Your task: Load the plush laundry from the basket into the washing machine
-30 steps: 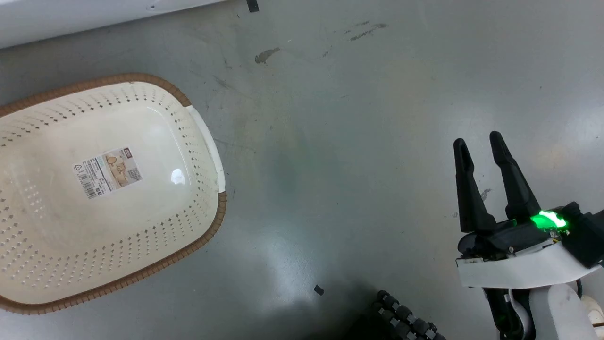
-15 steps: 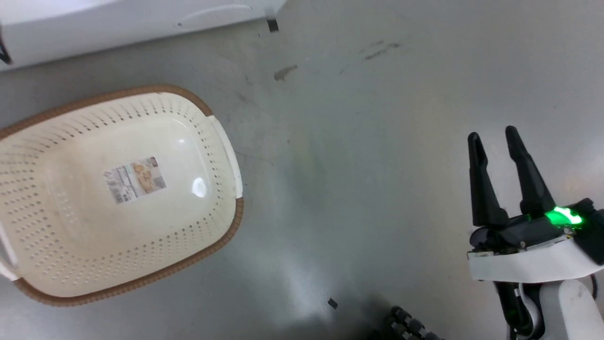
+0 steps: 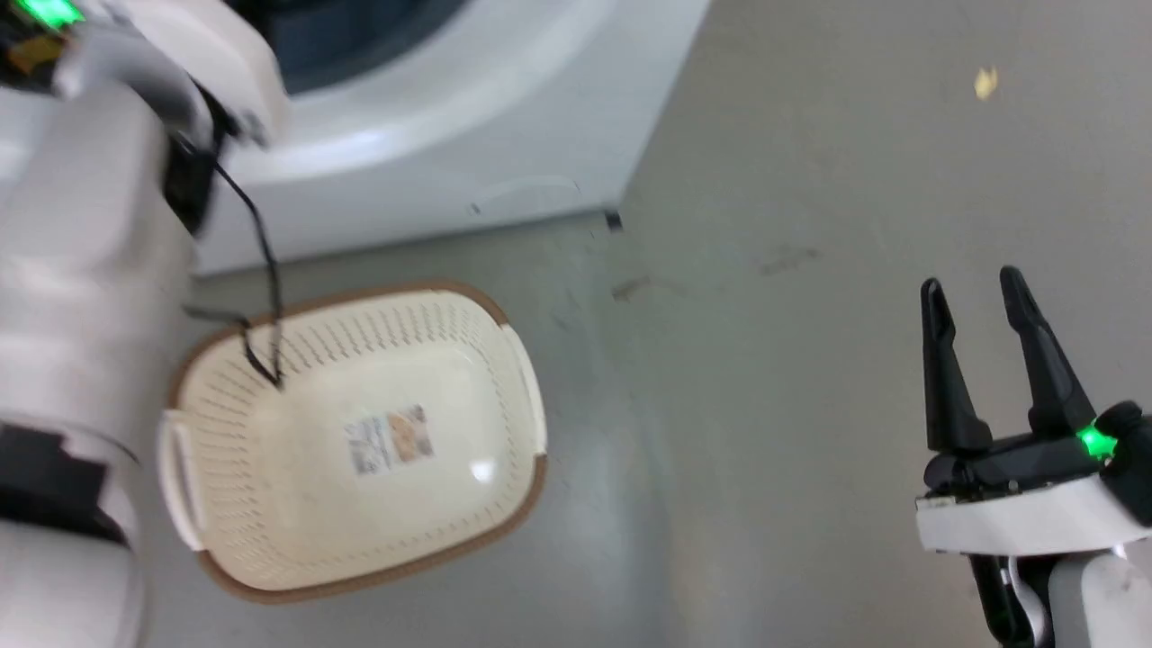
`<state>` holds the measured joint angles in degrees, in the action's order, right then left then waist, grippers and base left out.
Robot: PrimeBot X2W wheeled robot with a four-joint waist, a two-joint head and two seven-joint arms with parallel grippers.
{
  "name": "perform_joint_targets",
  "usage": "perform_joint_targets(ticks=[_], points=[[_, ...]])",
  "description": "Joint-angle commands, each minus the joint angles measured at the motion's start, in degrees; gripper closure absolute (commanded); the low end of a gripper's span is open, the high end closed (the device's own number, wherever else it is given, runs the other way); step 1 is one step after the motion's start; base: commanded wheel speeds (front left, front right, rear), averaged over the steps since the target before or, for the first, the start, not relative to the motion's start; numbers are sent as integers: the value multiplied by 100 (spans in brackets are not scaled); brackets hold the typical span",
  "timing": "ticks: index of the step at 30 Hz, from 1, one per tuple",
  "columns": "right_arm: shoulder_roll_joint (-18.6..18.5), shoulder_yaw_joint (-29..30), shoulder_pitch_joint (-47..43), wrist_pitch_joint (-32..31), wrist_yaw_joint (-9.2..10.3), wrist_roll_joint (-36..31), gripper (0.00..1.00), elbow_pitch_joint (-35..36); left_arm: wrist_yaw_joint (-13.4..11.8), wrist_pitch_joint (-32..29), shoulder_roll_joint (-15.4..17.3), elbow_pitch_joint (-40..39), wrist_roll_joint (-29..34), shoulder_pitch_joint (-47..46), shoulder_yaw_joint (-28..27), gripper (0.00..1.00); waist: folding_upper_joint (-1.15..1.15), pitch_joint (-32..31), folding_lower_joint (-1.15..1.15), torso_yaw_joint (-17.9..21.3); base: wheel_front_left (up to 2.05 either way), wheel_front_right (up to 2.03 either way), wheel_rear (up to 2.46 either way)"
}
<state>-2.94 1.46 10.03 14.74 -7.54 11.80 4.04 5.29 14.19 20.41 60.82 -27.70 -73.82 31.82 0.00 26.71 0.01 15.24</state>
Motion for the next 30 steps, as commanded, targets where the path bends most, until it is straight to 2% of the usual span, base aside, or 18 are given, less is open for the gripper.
perform_joint_targets(ticks=[1, 4, 10, 16, 21, 25, 30], points=[[6, 9, -66, 26, 5, -31, 0, -14, 19, 32, -26, -53, -16, 130, -20, 0, 0, -670, -1, -489, 0, 0, 0], [6, 45, -230, 26, 5, -158, 0, -49, -91, 73, -126, -498, -95, 849, -134, 0, 0, -1136, -1, -714, 0, 0, 0], [6, 47, -582, 26, 5, -280, 0, -143, -389, 79, -122, -1968, -156, 2659, -481, 0, 0, -1791, -1, -1041, 0, 0, 0], [6, 12, -925, 26, 5, -277, 0, -306, -942, 80, -98, -3509, -185, 4496, -903, 0, 0, -2241, -1, -1209, 0, 0, 0], [6, -27, -1212, 26, 5, -384, 0, -396, -1339, 80, -197, -4777, 68, 5885, -1109, 0, 0, -2503, -1, -1345, 0, 0, 0], [6, -76, -1397, 26, 5, -458, 0, -444, -1563, 80, -365, -5346, 251, 6735, -1221, 0, 0, -2652, -1, -1442, 0, 0, 0], [6, -227, -1535, 26, 5, -608, 0, -519, -1736, 80, -564, -5613, 536, 7409, -1326, 0, 0, -2737, -1, -1511, 0, 0, 0]])
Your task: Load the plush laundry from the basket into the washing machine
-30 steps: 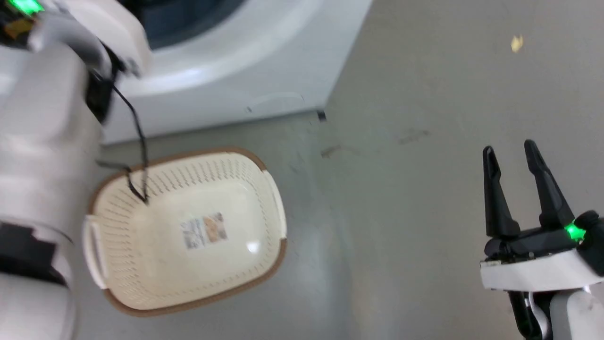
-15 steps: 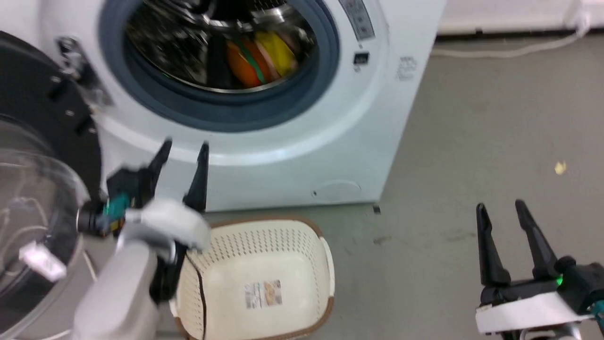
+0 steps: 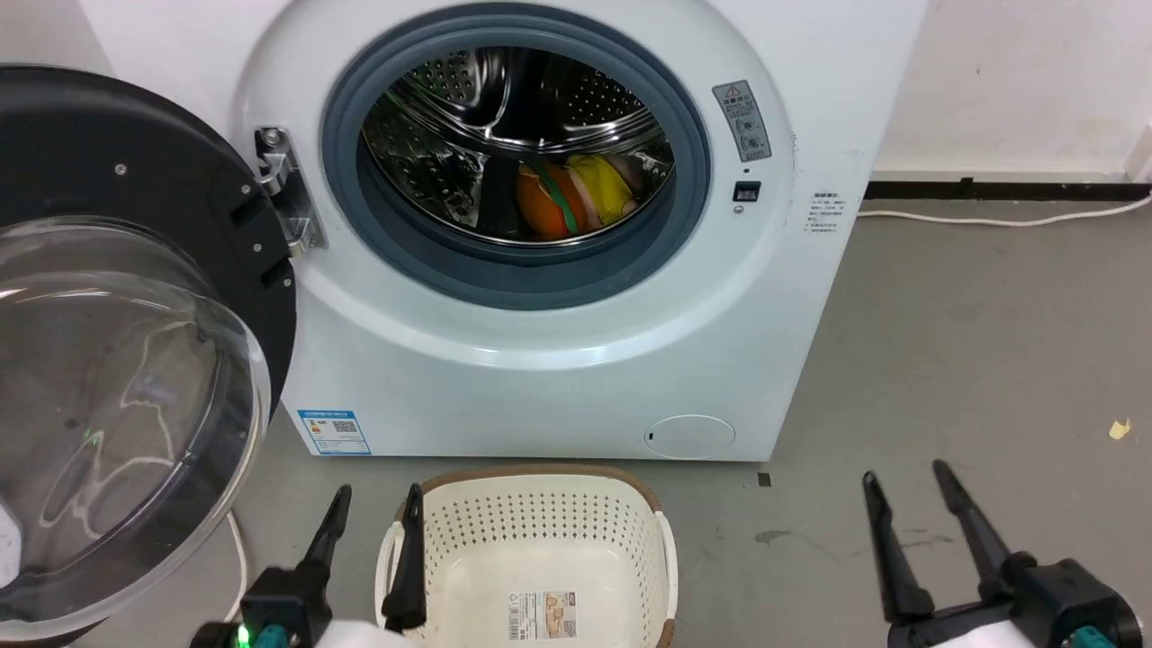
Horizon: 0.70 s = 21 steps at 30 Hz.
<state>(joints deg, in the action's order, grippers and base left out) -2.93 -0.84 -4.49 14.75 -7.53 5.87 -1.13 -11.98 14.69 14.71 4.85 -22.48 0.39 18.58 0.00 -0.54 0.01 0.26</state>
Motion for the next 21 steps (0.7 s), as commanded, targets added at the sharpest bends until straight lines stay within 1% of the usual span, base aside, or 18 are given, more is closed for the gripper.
perform_joint_targets(ticks=[1, 4, 6, 8, 13, 15, 18, 21], points=[[5, -22, -109, 25, 4, -39, 0, -28, -26, 30, -50, -56, 54, 83, -61, 0, 0, -30, -1, -31, 0, 0, 0], [5, -32, -168, 25, 4, -23, 0, -65, 9, 30, -201, -90, 137, 338, -229, 0, 0, -74, -1, -76, 0, 0, 0], [5, -35, -190, 25, 4, -6, 0, -84, 97, 30, -271, -96, 186, 449, -350, 0, 0, -89, -1, -95, 0, 0, 0], [5, -38, -203, 25, 4, 12, 0, -93, 222, 30, -360, -106, 181, 511, -496, 0, 0, -96, -1, -117, 0, 0, 0], [5, -62, -196, 25, 4, 41, 0, -109, 661, 30, -425, 82, 240, 485, -815, 0, 0, -89, -1, -144, 0, 0, 0], [5, -67, -182, 25, 4, 45, 0, -118, 799, 30, -436, 160, 317, 448, -907, 0, 0, -84, -1, -146, 0, 0, 0], [5, -79, -167, 25, 4, 55, 0, -122, 896, 30, -441, 233, 533, 397, -1004, 0, 0, -71, -1, -136, 0, 0, 0], [5, -64, -175, 25, 4, 86, 0, -123, 973, 30, -518, 256, 650, 380, -1114, 0, 0, -61, -1, -130, 0, 0, 0]])
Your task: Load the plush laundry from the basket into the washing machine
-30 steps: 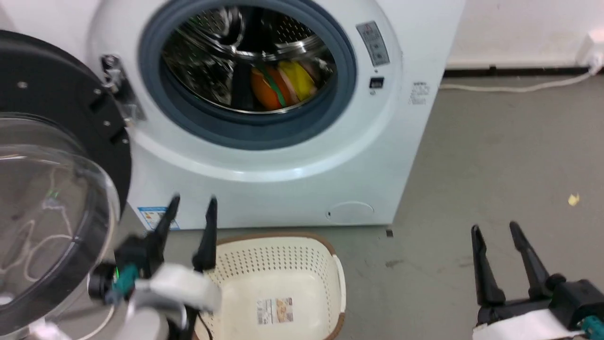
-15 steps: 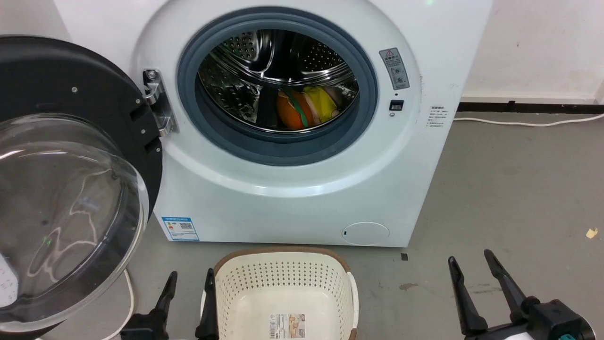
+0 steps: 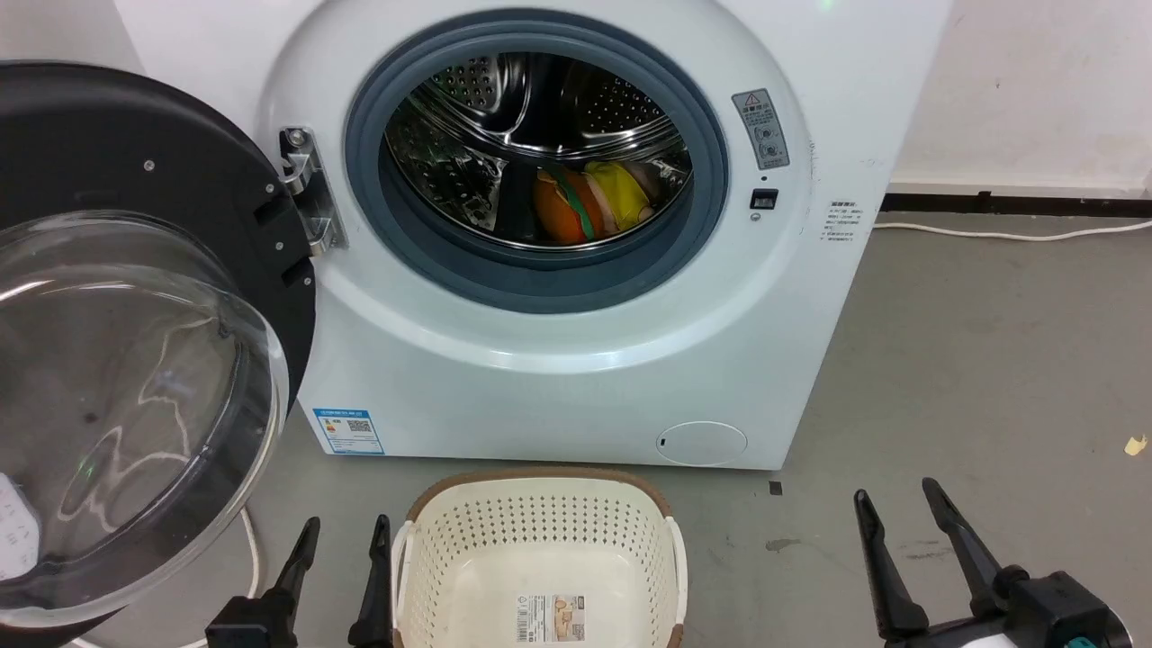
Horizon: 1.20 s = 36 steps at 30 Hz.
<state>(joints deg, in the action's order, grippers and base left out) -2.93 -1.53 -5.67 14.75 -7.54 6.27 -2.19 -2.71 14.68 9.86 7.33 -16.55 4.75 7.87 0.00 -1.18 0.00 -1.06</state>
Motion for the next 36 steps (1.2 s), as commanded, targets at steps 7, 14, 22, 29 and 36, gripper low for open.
perform_joint_targets(ticks=[7, 14, 22, 29, 36], points=[[0, 21, 2, -4, 0, 34, 100, -44, 186, -4, -141, 68, 186, -3, -135, 100, 0, 28, 0, 14, 0, 0, 0], [0, 26, 26, -59, 0, 10, 100, -34, 189, -59, -171, 38, 240, -20, -151, 100, 0, 32, 0, 18, 0, 0, 0], [1, 34, 62, -153, 1, -32, 100, -17, 194, -153, -206, -14, 335, -50, -194, 100, 0, 38, 0, 23, 0, 0, 0], [1, 42, 93, -236, 1, -69, 100, -2, 199, -235, -237, -59, 417, -76, -231, 100, 0, 43, 0, 29, 0, 0, 0], [1, 48, 120, -306, 1, -101, 100, 10, 203, -305, -263, -97, 488, -99, -262, 100, 0, 47, 0, 33, 0, 0, 0]])
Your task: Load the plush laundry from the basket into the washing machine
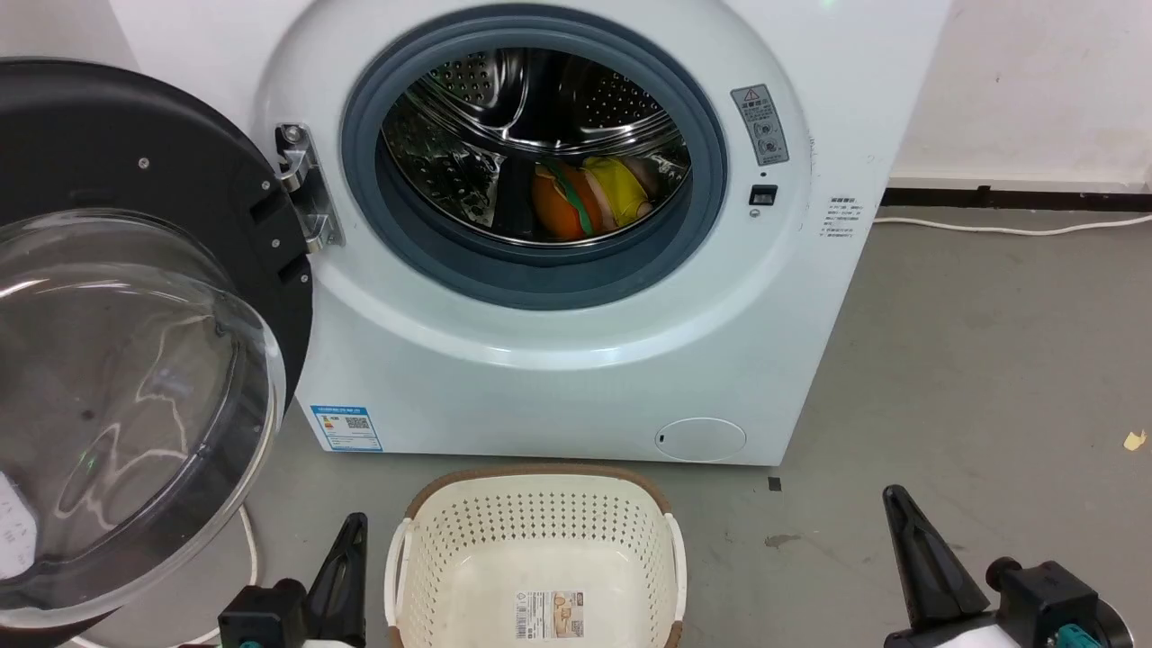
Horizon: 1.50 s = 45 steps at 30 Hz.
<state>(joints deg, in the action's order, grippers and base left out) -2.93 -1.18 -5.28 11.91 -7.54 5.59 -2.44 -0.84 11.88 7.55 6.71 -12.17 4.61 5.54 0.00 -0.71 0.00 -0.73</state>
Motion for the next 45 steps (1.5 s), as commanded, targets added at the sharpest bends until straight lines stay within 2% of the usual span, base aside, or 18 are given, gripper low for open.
perform_joint_targets(ticks=[1, 45], points=[[1, 14, 86, -35, 1, -38, 100, 38, 17, -37, -37, -41, 61, -89, -35, 100, 0, 1, 0, 1, 0, 0, 0], [3, 61, 284, -552, 3, -271, 100, 130, 47, -552, -229, -322, 578, -256, -267, 100, 0, 32, 0, 33, 0, 0, 0]])
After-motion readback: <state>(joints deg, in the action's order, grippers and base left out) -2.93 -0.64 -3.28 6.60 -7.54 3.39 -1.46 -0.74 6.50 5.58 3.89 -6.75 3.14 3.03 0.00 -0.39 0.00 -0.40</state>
